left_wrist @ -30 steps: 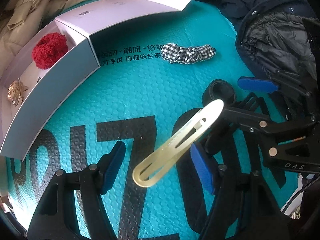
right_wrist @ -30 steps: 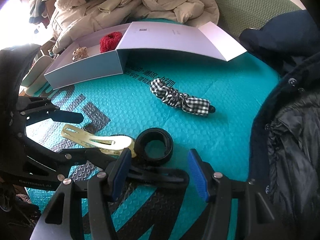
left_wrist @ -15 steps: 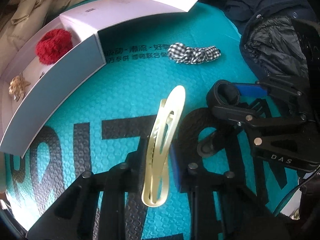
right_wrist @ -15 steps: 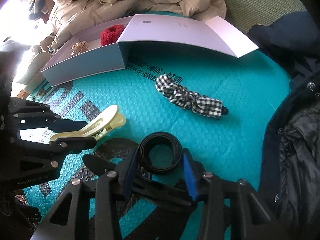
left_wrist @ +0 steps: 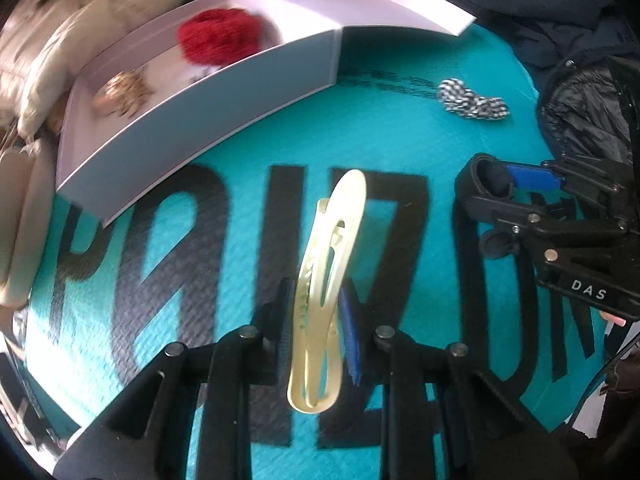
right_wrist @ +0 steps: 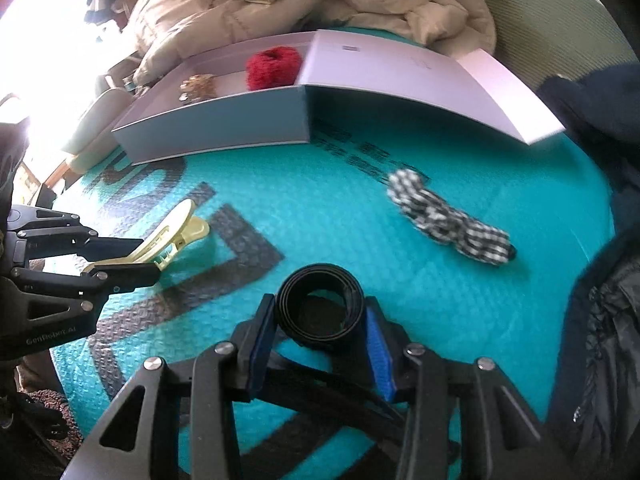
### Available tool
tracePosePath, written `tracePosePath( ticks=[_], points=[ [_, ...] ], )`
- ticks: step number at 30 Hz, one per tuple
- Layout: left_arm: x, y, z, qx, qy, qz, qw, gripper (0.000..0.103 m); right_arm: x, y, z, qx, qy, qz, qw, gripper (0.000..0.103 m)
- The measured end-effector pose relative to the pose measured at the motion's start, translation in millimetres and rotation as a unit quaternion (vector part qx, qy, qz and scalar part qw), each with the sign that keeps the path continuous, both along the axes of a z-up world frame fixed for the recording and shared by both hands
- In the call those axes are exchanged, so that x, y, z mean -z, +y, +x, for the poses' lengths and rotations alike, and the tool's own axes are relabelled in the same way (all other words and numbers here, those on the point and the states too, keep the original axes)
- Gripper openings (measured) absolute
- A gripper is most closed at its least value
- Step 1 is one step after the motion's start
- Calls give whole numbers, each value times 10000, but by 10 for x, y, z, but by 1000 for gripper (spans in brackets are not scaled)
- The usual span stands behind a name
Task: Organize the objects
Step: 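Grasp the cream claw clip with the left tool while the right tool grasps the black band, then carry the cream clip and black band over the white box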
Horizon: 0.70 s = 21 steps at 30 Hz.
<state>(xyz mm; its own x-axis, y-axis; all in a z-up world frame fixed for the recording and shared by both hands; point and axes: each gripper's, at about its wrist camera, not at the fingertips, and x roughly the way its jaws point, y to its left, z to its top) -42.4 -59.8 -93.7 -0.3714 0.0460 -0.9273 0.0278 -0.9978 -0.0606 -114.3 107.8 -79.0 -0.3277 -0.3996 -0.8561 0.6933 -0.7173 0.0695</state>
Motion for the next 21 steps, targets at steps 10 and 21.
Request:
tracePosePath(
  ticks=[10,21],
  points=[
    [-31,-400,385,-489,-90,-110,9987,21,-17,-398,282,-555,23,-1,9985,43],
    [-17,-452,556,-544,-4,-47,9985,22,37,-521,532,-617,-8,9,9981,43]
  ],
)
